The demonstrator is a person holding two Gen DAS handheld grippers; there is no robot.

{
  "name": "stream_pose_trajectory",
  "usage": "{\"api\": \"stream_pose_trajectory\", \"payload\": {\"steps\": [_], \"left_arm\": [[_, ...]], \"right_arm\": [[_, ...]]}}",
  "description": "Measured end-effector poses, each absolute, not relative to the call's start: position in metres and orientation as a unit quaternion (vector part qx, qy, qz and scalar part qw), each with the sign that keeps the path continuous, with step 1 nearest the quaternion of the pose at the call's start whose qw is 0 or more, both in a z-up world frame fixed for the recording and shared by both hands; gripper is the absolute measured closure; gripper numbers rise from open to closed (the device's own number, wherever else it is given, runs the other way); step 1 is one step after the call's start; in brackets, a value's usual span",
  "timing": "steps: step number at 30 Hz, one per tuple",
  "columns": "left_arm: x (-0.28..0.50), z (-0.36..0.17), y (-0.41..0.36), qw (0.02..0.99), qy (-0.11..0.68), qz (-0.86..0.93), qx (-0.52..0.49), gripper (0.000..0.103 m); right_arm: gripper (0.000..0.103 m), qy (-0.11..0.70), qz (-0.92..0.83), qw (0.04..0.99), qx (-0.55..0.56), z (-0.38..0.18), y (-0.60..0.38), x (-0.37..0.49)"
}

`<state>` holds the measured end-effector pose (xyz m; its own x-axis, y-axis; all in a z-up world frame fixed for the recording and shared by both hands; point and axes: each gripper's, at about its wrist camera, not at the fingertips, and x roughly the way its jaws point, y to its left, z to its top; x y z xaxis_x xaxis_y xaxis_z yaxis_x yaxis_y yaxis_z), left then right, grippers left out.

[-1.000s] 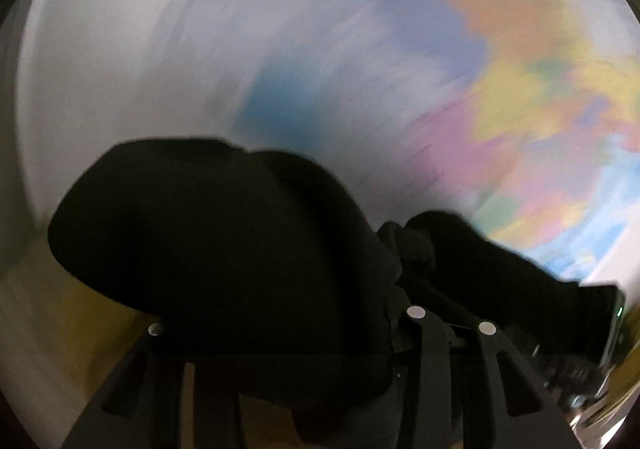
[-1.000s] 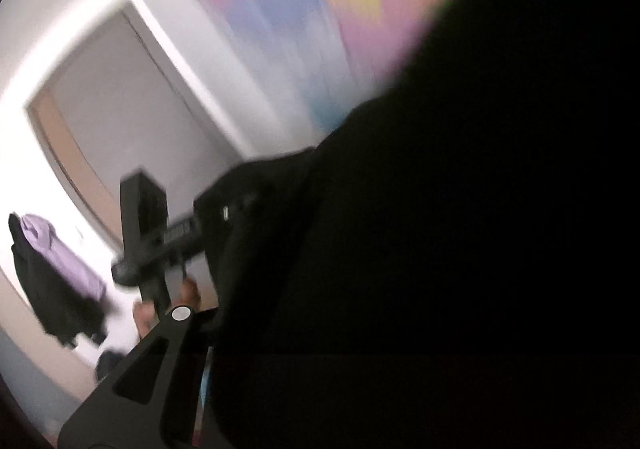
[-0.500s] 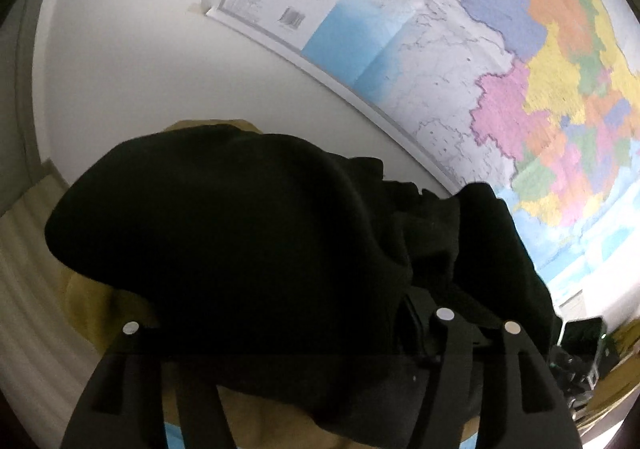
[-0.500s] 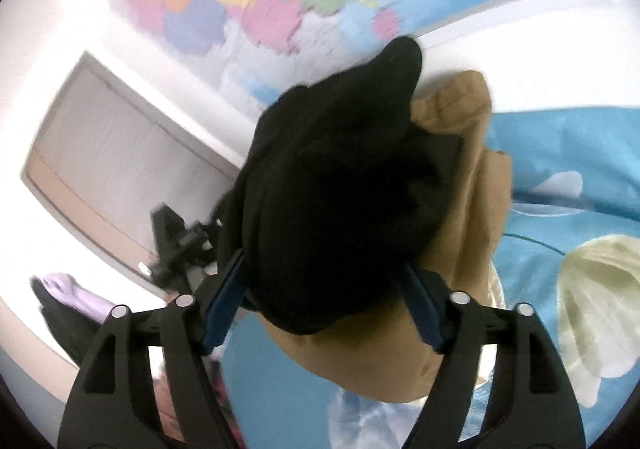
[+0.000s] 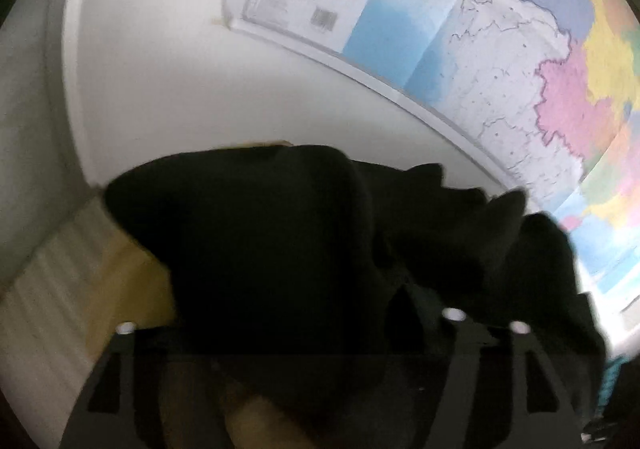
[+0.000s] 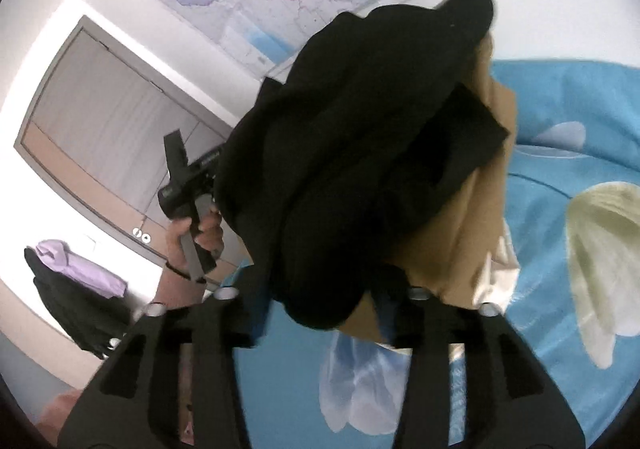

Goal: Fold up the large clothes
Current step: 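Lower the jacket onto the tan folded clothes with both grippers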

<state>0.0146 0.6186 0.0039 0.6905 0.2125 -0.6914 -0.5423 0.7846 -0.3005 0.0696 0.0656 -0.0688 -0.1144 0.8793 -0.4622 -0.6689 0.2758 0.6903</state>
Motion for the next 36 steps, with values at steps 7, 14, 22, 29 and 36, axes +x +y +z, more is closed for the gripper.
{"api": "stream_pose_trajectory", "payload": {"steps": [7, 14, 22, 29, 36], "left_arm": [[-0.038, 0.054, 0.587, 0.908, 0.268, 0.267, -0.180, 0.019], [-0.039, 0.068, 0.494, 0.939, 0.263, 0.206, -0.079, 0.014], [0.001, 0.029, 0.455, 0.938, 0.294, 0.172, -0.064, 0.013], [0.002, 0.012, 0.458, 0.933, 0.300, 0.180, -0.080, 0.009], [-0.005, 0.012, 0.447, 0.930, 0.297, 0.203, -0.072, 0.009]], "right_arm": [[0.045, 0.403, 0.597, 0.692, 0.045, -0.029, 0.030, 0.038], [0.045, 0.309, 0.597, 0.740, -0.016, 0.017, 0.043, 0.005], [0.052, 0.302, 0.580, 0.755, -0.046, 0.005, 0.119, 0.011], [0.055, 0.327, 0.565, 0.754, -0.066, -0.029, 0.134, 0.029], [0.048, 0.308, 0.556, 0.768, -0.074, -0.024, 0.125, 0.021]]}}
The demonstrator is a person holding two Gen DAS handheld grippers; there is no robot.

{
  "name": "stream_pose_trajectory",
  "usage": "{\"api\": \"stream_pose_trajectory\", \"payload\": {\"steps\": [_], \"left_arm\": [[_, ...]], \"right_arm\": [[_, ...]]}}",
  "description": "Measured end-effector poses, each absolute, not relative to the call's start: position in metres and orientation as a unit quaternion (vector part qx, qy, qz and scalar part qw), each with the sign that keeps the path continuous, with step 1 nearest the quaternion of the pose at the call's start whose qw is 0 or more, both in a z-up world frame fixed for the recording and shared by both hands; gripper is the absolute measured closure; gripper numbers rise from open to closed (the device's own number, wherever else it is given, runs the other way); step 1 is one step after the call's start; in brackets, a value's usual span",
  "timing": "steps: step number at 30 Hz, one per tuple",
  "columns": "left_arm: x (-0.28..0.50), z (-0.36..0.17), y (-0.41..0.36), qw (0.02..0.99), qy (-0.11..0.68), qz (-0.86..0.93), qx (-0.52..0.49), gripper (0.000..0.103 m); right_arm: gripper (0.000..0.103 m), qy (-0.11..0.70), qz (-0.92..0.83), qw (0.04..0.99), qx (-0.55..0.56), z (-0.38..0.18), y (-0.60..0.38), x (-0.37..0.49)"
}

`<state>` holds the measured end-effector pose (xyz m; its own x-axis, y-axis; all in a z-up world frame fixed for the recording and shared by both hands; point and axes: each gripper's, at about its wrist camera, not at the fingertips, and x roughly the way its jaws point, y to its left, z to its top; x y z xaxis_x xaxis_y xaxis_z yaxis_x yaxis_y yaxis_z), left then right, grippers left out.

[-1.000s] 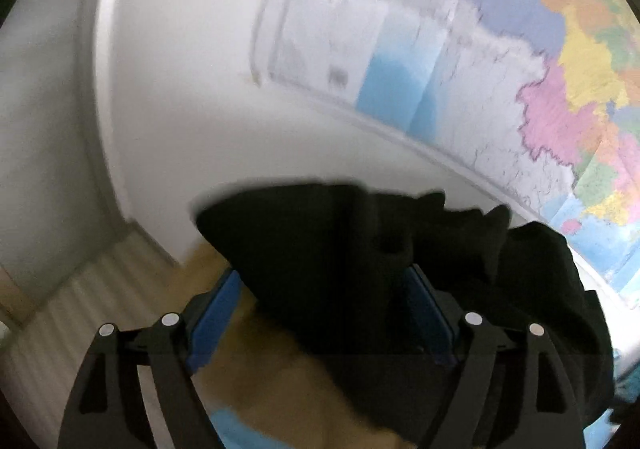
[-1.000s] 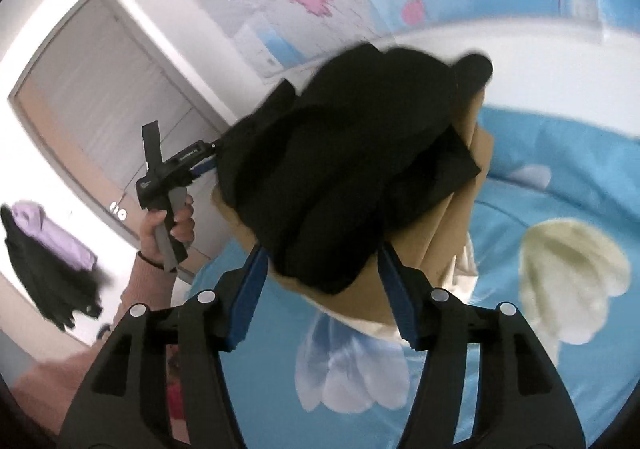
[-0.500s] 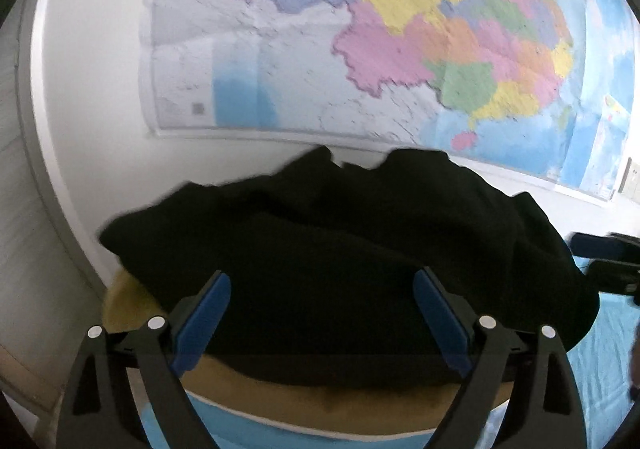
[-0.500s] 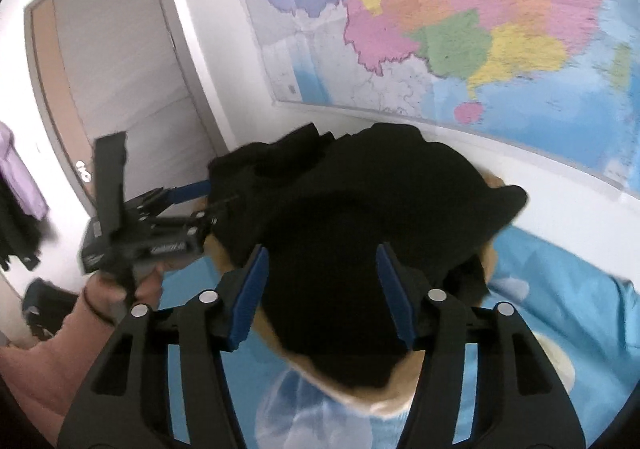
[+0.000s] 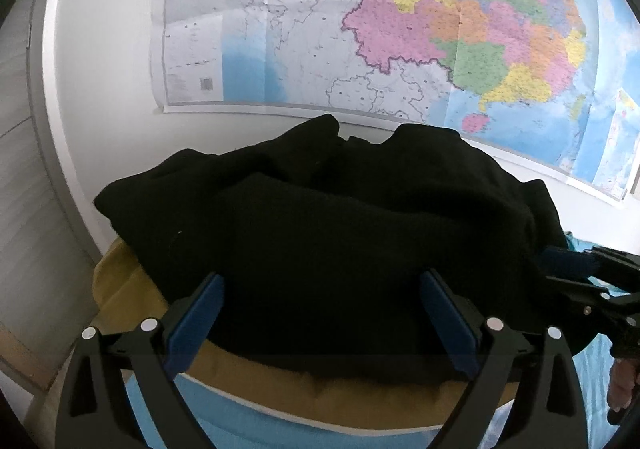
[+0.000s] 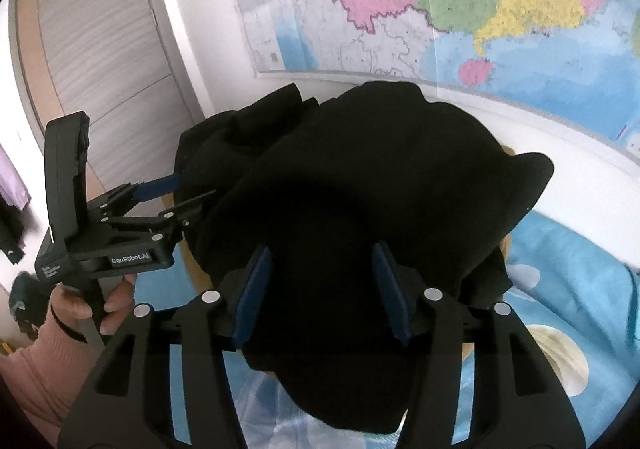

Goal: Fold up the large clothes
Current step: 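Lower the jacket onto the tan folded clothes with both grippers, then open both grippers and pull them back from the stack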

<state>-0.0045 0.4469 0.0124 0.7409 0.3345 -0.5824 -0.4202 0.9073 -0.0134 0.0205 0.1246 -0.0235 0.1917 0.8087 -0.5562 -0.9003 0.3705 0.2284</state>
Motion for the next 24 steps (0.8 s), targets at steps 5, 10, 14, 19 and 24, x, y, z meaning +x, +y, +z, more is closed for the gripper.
{"api": "stream_pose_trajectory", "payload": {"steps": [5, 10, 14, 19, 24], "left_arm": [[-0.011, 0.014, 0.437, 0.930, 0.295, 0.211, -0.061, 0.008], [-0.017, 0.017, 0.426, 0.932, 0.288, 0.217, -0.050, 0.007], [-0.021, 0.020, 0.418, 0.932, 0.280, 0.224, -0.041, 0.007], [-0.026, 0.022, 0.410, 0.933, 0.275, 0.229, -0.036, 0.007], [-0.030, 0.021, 0.405, 0.932, 0.275, 0.233, -0.046, 0.007]], "right_arm": [[0.045, 0.291, 0.552, 0.777, -0.087, -0.021, 0.120, 0.011], [0.039, 0.280, 0.549, 0.783, -0.087, -0.017, 0.116, 0.005], [0.037, 0.271, 0.543, 0.789, -0.095, -0.017, 0.117, -0.001], [0.035, 0.268, 0.541, 0.792, -0.095, -0.017, 0.115, -0.003], [0.024, 0.264, 0.538, 0.795, -0.094, -0.017, 0.113, -0.006]]}}
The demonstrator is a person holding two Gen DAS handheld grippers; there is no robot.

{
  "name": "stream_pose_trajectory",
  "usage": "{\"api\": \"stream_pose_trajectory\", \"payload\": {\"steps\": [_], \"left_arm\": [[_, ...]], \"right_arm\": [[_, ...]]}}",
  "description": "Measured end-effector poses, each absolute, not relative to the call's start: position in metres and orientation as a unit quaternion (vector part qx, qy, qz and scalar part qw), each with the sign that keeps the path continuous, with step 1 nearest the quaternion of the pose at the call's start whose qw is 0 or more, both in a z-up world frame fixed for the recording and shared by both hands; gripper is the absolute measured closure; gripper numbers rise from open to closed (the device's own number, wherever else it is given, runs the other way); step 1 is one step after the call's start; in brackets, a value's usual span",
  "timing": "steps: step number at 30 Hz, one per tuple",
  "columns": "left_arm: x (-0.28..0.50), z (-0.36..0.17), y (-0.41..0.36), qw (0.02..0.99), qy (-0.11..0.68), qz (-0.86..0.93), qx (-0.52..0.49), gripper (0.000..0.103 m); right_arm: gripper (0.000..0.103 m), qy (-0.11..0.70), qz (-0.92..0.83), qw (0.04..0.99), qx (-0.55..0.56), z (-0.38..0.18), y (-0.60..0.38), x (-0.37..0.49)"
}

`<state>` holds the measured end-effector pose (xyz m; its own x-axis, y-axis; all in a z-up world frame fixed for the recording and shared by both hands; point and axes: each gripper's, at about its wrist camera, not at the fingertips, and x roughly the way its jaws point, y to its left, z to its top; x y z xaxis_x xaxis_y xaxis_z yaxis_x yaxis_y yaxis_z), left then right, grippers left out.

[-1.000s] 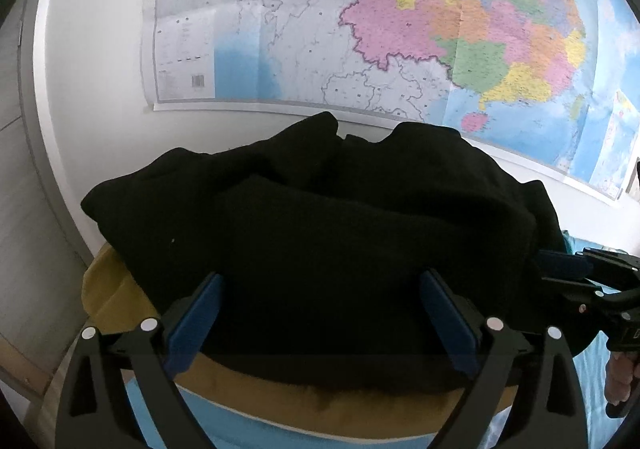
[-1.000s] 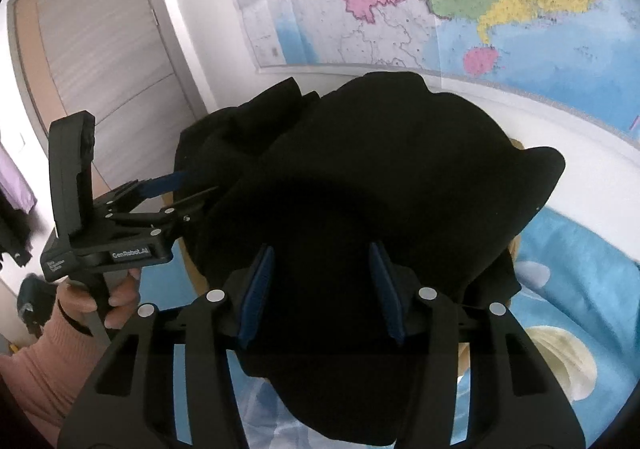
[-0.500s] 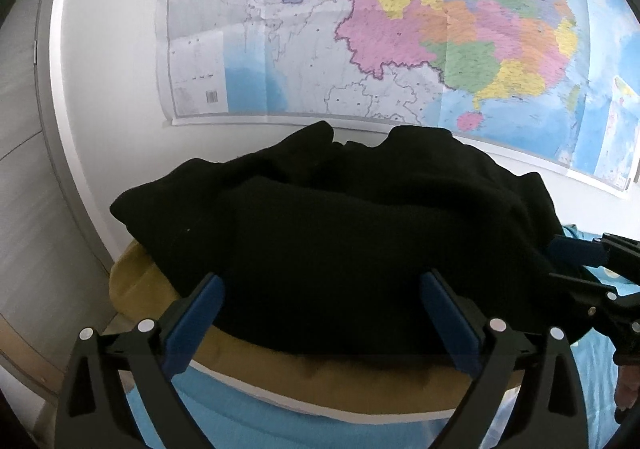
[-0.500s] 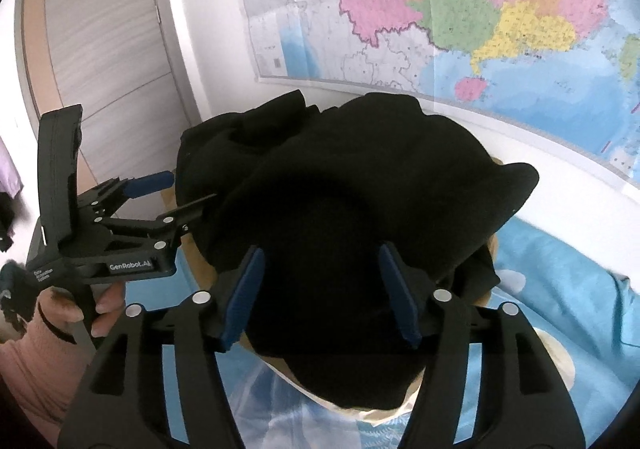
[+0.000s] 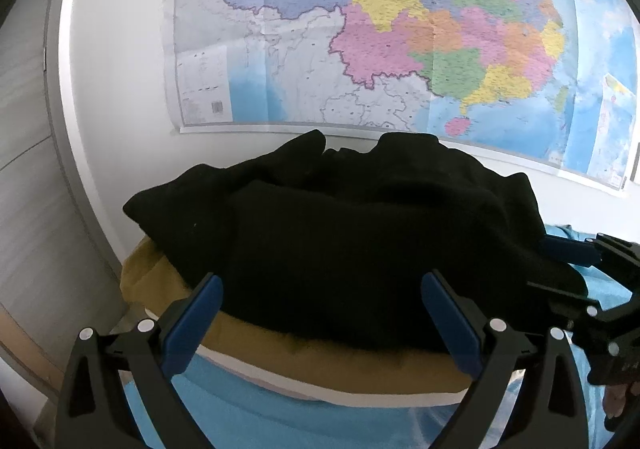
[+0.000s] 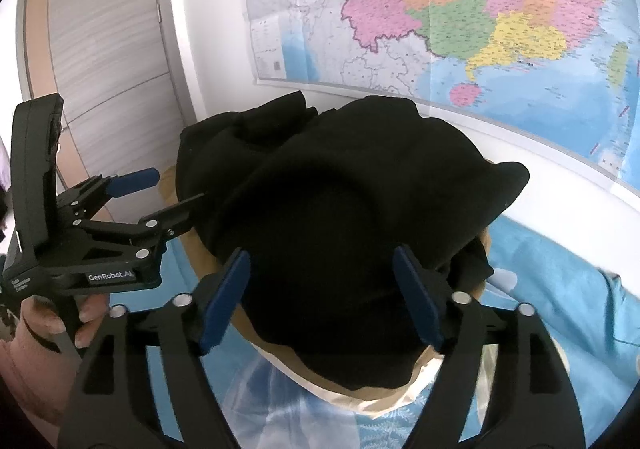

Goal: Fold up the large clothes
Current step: 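Open both grippers and pull them back from the stack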

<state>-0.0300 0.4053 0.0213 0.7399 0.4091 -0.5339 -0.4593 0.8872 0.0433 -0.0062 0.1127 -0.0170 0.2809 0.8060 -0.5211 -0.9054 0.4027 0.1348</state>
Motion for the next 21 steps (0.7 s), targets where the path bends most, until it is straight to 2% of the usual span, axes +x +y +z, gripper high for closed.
{"api": "stream_pose_trajectory", "payload": {"steps": [6, 9, 21], "left_arm": [[-0.037, 0.018, 0.400, 0.926, 0.282, 0.245, -0.059, 0.007], [-0.042, 0.017, 0.398, 0.924, 0.284, 0.248, -0.064, 0.007], [-0.058, 0.018, 0.384, 0.923, 0.276, 0.262, -0.056, 0.007]], "right_arm": [[0.008, 0.256, 0.530, 0.803, -0.094, -0.019, 0.109, -0.013], [0.006, 0.261, 0.526, 0.804, -0.087, -0.021, 0.105, -0.013], [0.006, 0.257, 0.520, 0.810, -0.084, -0.022, 0.097, -0.023]]}}
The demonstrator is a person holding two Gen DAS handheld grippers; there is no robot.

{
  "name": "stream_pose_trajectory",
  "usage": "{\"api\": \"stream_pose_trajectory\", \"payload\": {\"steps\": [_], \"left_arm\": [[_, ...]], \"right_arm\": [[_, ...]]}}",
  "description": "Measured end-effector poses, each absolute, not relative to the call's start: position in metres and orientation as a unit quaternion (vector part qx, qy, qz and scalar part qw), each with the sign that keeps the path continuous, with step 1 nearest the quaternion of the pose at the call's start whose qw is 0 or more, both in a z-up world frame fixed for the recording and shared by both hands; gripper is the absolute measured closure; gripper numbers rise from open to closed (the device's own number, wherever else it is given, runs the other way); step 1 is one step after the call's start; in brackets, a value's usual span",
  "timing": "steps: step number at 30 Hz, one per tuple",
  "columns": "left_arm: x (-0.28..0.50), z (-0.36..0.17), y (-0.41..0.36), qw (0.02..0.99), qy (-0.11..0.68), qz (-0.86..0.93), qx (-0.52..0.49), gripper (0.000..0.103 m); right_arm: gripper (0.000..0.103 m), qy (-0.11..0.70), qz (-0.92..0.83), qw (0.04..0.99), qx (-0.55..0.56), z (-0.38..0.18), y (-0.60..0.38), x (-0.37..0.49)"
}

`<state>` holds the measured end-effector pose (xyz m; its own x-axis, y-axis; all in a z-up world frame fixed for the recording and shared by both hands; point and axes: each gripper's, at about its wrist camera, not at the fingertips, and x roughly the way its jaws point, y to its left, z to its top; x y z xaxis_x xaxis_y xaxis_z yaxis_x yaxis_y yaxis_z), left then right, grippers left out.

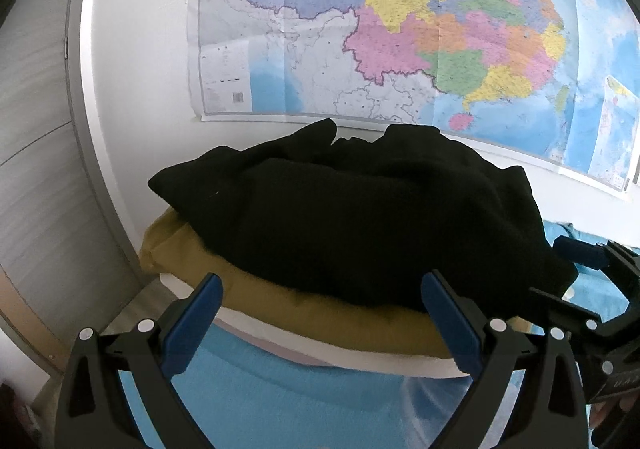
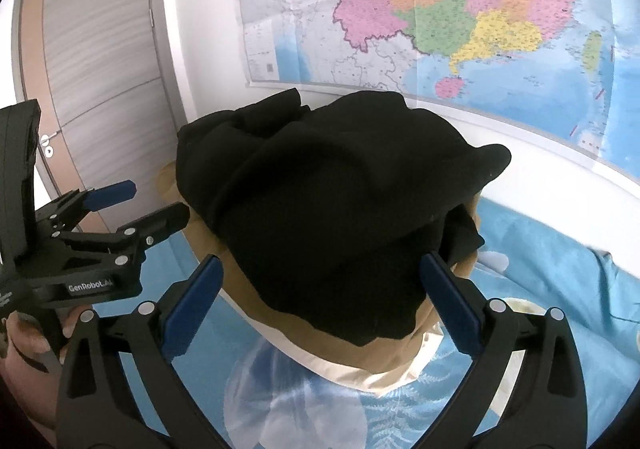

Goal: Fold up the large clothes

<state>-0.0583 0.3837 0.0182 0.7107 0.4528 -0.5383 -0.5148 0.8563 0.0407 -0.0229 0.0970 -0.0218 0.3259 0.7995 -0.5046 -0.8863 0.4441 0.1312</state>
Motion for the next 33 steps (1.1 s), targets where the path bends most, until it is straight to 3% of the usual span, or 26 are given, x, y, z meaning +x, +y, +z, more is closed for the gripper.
{"api": "stream_pose_trajectory", "payload": {"steps": [33], "left_arm": [[-0.091, 0.003, 0.340, 0.917, 0.289, 0.262, -0.081, 0.007]], "right_arm": [[0.006, 0.242, 0.507, 0.823, -0.085, -0.031, 0.053, -0.071]]}}
